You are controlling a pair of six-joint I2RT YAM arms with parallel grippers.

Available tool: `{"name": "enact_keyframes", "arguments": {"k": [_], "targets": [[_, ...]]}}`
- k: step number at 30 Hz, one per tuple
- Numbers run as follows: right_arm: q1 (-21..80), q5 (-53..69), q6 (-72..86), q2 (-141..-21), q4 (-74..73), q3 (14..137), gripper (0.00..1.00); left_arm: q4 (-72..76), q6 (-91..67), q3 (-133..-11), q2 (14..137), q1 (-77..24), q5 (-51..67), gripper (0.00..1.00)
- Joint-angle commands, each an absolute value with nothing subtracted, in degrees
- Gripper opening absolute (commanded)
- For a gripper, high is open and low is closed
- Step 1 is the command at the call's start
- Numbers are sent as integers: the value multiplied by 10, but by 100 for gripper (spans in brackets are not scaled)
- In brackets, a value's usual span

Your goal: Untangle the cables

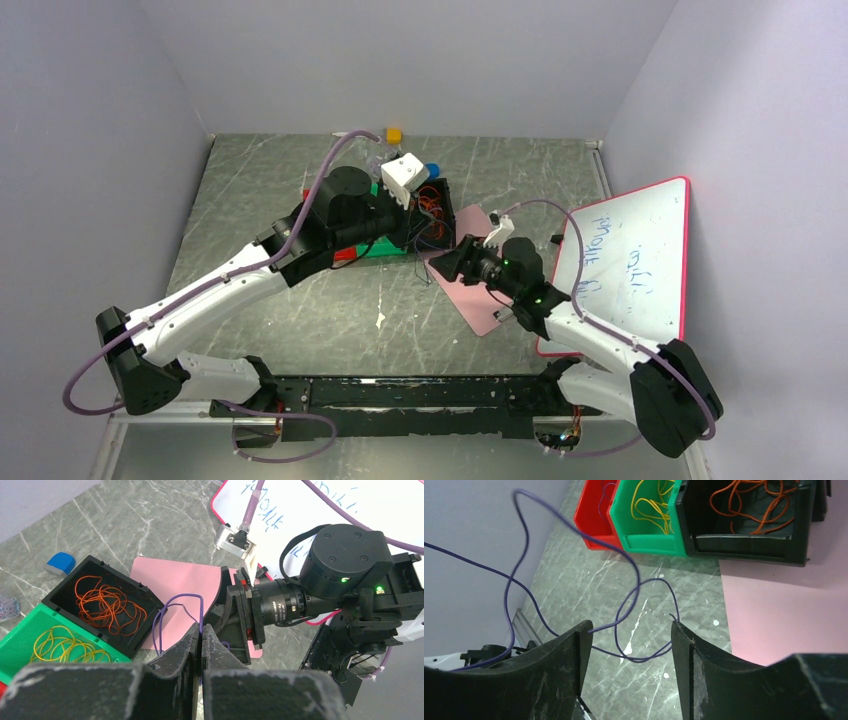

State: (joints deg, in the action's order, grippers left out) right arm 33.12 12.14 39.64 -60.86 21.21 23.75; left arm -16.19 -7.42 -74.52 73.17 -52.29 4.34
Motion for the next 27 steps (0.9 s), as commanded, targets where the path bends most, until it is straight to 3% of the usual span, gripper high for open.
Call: {"name": "enact_keyframes", "arguments": {"k": [1, 11, 13, 17, 18, 20, 27], "targets": [[334, 151, 397, -632, 271, 243, 63, -155, -82, -761, 735, -519, 66, 7], [354, 142, 393, -714, 254, 281, 62, -153, -87, -762, 737, -519, 76, 7], [358, 108, 396, -722, 228, 290, 53, -154, -87, -763, 735, -519, 75, 7], [360, 34, 412, -728, 154, 301, 13, -164, -84, -767, 727, -519, 61, 7], [360, 17, 416, -727, 138, 302, 7, -168, -82, -769, 725, -519, 54, 7], [360, -8, 422, -723, 114, 303, 0, -179, -77, -776, 722, -517, 34, 7], [356, -70, 420, -692, 64, 288, 0, -235, -82, -807, 715, -473, -14, 7]]}}
